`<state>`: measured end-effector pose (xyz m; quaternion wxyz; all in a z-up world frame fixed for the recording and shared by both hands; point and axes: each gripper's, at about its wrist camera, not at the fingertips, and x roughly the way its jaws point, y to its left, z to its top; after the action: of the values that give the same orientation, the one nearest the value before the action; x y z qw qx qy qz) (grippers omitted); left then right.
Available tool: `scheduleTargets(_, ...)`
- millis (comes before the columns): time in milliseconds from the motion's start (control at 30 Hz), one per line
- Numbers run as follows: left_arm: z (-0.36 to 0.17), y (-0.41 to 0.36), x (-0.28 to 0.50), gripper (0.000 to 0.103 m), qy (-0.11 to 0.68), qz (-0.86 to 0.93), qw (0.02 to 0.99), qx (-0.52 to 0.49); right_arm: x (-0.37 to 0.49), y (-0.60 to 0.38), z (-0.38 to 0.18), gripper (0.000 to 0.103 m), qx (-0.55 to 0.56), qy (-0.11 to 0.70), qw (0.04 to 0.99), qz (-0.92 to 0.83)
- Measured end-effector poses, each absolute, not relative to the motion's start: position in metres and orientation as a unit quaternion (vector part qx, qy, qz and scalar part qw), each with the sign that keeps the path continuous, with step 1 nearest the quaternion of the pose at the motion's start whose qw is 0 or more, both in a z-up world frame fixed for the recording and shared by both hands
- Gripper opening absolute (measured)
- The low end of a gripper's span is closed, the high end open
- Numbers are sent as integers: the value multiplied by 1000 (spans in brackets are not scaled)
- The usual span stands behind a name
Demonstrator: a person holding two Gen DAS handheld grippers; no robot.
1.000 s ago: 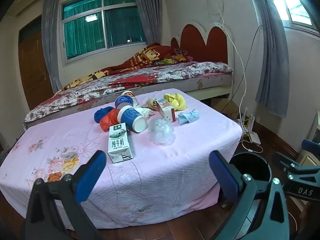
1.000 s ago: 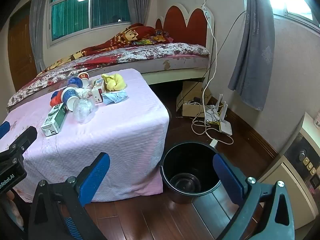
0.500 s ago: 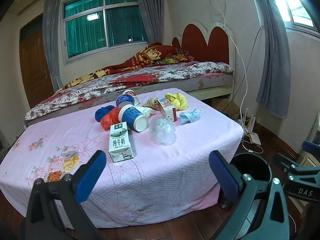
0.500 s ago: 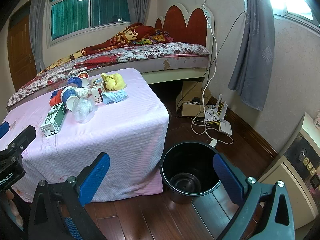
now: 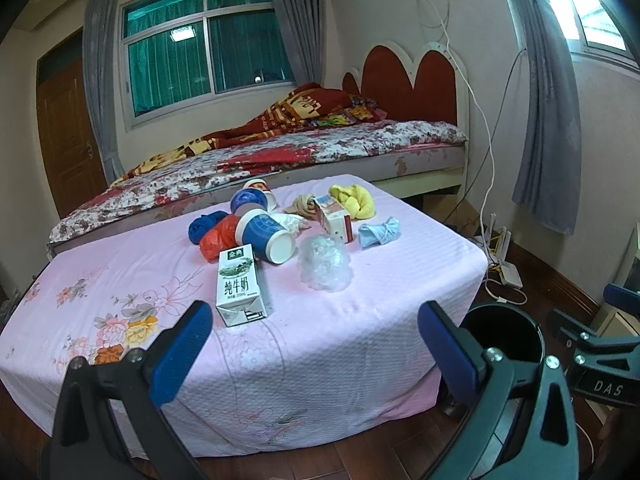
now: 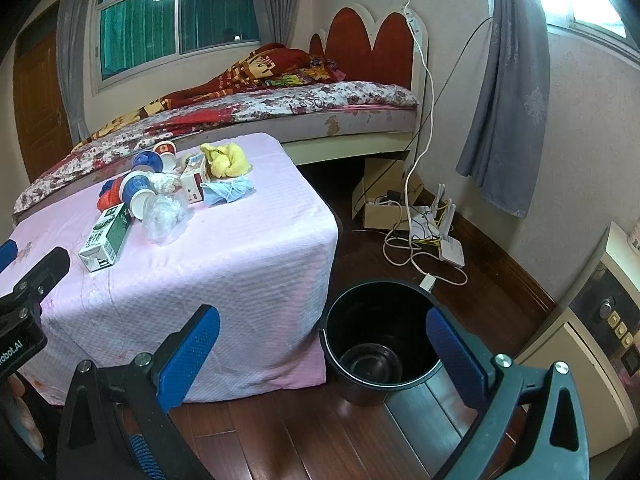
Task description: Collect trash
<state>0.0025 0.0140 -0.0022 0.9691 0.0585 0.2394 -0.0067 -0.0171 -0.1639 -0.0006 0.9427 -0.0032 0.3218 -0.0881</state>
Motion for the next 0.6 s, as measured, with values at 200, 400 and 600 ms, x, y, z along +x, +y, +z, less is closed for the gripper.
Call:
scheduleTargets(200, -3, 15, 5, 103, 239, -3, 969, 59, -17, -165, 1, 103, 2, 322, 942, -90)
scheduleTargets(400, -5, 12, 6, 103, 244, -1, 968, 58, -17, -166, 1, 103, 3, 321, 943, -90)
scheduleTargets(600, -5, 12, 6, 103, 245, -3, 968, 57, -17, -166, 1, 103, 4, 320, 943, -90)
